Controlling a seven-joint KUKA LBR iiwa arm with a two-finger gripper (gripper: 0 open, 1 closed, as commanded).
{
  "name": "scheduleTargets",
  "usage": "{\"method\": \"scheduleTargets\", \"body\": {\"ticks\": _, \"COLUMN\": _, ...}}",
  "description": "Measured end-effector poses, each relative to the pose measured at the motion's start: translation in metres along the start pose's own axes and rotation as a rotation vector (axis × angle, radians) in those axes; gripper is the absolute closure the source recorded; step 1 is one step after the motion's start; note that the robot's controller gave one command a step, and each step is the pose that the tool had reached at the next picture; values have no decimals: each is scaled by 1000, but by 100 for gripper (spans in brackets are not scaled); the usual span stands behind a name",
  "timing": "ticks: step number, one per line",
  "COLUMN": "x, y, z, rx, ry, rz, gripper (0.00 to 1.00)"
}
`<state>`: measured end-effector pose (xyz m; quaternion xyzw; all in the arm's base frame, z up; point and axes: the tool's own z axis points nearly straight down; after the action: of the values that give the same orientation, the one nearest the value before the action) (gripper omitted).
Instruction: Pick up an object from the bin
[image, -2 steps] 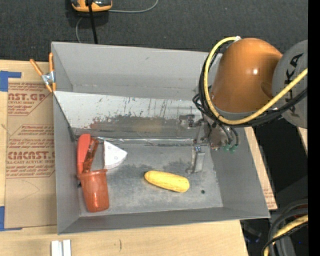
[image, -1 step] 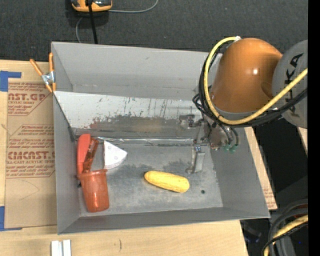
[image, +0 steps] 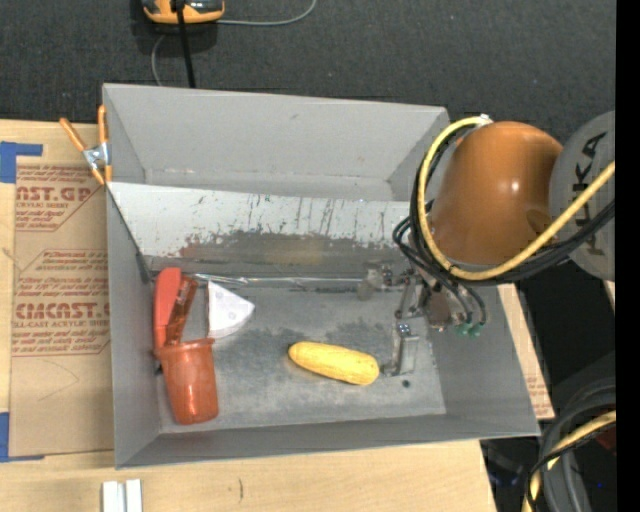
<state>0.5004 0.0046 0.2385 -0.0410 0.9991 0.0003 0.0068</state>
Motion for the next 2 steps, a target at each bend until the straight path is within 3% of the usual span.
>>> {"method": "scheduleTargets", "body": {"ticks": 1, "x": 13, "y": 11, "z": 45, "rx": 1, "ry": 2, "rz": -72, "gripper": 0}}
{"method": "scheduleTargets", "body": {"ticks": 2, "x": 13, "y": 19, "z": 74, "rx": 0, "ry": 2, "rz": -250, "gripper": 0}}
